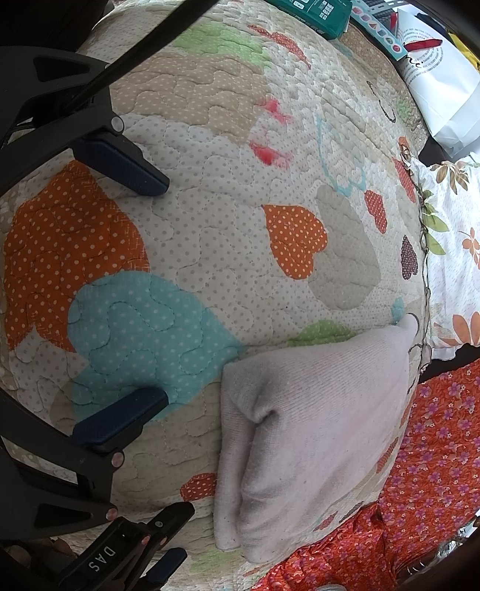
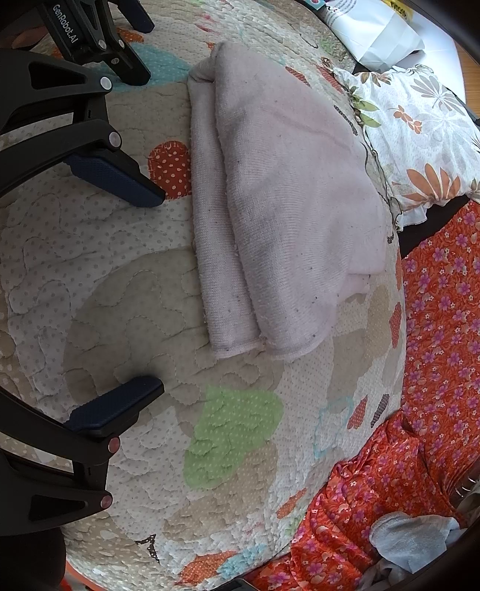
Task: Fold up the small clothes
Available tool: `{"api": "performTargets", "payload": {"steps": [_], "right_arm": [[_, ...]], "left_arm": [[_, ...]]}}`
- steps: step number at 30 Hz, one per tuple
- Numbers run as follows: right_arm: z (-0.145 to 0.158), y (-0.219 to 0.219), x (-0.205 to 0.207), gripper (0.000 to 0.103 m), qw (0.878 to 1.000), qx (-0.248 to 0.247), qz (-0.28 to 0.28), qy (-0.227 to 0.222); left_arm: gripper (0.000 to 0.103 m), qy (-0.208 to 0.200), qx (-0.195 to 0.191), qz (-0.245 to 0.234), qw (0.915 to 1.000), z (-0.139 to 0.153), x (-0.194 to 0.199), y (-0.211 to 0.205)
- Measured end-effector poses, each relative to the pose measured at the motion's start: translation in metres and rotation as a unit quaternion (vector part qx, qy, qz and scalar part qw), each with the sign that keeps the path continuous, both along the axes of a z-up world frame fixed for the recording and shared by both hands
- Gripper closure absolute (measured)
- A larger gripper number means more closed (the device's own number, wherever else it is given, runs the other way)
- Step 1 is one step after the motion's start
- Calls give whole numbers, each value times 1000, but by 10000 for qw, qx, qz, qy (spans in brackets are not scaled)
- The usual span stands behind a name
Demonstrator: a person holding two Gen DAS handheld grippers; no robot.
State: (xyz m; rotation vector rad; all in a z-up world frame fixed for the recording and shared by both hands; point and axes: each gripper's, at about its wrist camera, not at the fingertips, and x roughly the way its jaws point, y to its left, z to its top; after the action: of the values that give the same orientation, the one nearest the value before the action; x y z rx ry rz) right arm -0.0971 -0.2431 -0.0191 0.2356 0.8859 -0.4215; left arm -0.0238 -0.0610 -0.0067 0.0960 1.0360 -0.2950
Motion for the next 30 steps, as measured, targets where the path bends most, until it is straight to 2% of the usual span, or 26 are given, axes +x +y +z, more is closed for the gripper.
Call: {"api": "performTargets", "payload": {"steps": [6, 10, 13, 20, 24, 30], "right_arm": [[2, -1, 0, 8, 10000, -45, 5, 9], [5, 0, -2, 8, 10000, -90, 6, -22], [10, 3, -4, 8, 9997, -228, 35, -95], [26, 18, -11, 8, 9966, -709, 151, -393], [24, 20, -8, 8, 9967, -708, 204, -349], [22, 21, -7, 8, 9967, -707, 200, -343]], "left_arm": [[0, -100, 72, 16, 9999, 6, -2, 1], [0, -791, 161, 200, 9965, 28, -7, 6], [0, -1026, 53, 321, 9942, 41, -1, 14], [0, -837, -11, 587, 9948, 39, 16, 31], [0, -780, -13, 687, 9946, 37, 16, 37], [0, -681, 43, 573, 9960, 33, 16, 36]]}}
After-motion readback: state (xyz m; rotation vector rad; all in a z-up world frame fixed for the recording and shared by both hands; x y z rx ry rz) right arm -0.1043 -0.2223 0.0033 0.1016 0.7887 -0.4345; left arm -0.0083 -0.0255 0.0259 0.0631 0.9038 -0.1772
